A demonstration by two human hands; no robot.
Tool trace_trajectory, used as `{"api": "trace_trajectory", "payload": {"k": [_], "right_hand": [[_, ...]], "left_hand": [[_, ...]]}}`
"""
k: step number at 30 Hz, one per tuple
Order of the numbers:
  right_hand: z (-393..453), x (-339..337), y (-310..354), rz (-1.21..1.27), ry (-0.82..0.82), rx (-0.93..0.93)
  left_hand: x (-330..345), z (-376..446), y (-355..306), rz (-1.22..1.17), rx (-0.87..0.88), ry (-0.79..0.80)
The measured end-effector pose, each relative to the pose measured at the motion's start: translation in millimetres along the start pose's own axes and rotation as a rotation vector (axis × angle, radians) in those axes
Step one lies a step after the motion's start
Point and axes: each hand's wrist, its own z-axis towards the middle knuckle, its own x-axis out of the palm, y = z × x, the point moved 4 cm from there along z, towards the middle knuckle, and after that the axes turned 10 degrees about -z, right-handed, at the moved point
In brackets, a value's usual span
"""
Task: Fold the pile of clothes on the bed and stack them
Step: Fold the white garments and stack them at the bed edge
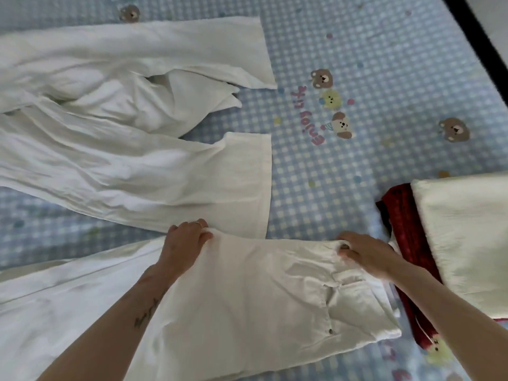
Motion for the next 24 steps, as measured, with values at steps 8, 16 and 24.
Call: {"api": "trace_trajectory", "payload": {"k": [8,16,24], "right_hand": [[-1.3,-10.1,-4.3,-0.117,-0.201,0.075],[-17.1,76.5,164.1,-0.37,-0.486,-0.34],[-8.2,65.5,163.1,-0.27,-0.436,-0.313]], "left_hand": [[8.9,-1.0,0.2,0.057,0.006,-0.142],[92.0,-115.3,-21.9,-0.012,-0.015,-0.127],[46.0,-209.8,76.7,0.036,-0.217,-0.115]]}}
